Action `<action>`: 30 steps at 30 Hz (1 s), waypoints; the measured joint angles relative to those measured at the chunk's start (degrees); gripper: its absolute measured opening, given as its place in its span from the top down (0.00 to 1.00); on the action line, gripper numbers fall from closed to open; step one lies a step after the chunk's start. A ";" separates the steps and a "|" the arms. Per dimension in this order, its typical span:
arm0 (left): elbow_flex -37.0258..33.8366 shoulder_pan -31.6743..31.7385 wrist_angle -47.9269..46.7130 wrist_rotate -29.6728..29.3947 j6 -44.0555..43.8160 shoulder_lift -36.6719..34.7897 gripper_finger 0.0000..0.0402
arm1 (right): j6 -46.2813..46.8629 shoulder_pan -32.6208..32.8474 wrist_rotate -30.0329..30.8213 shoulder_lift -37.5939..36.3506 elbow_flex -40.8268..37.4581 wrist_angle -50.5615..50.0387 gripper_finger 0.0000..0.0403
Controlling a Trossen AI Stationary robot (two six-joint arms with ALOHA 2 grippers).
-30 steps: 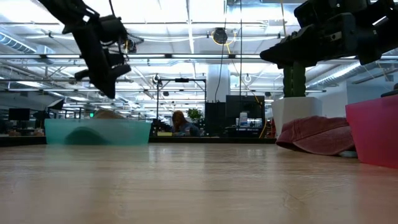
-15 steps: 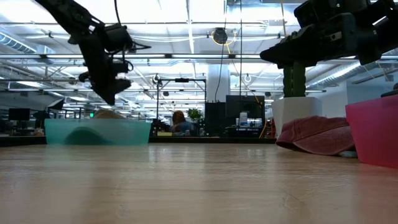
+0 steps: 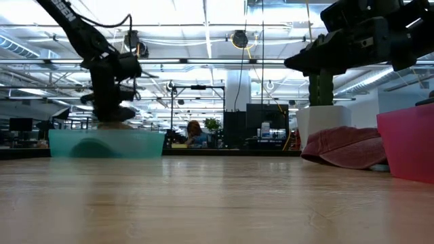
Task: Pick & Place hat
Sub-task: Put the brown cap into the green bin
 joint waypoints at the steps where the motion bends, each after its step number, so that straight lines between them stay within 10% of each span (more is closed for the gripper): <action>1: 0.00 0.43 -1.85 -0.99 -0.04 0.37 0.91 | -0.01 0.00 0.00 -0.01 0.00 -0.19 0.71; 30: 0.02 -3.79 -3.57 3.87 -4.84 -9.61 0.91 | -0.30 0.00 0.20 0.00 -0.01 -0.52 0.71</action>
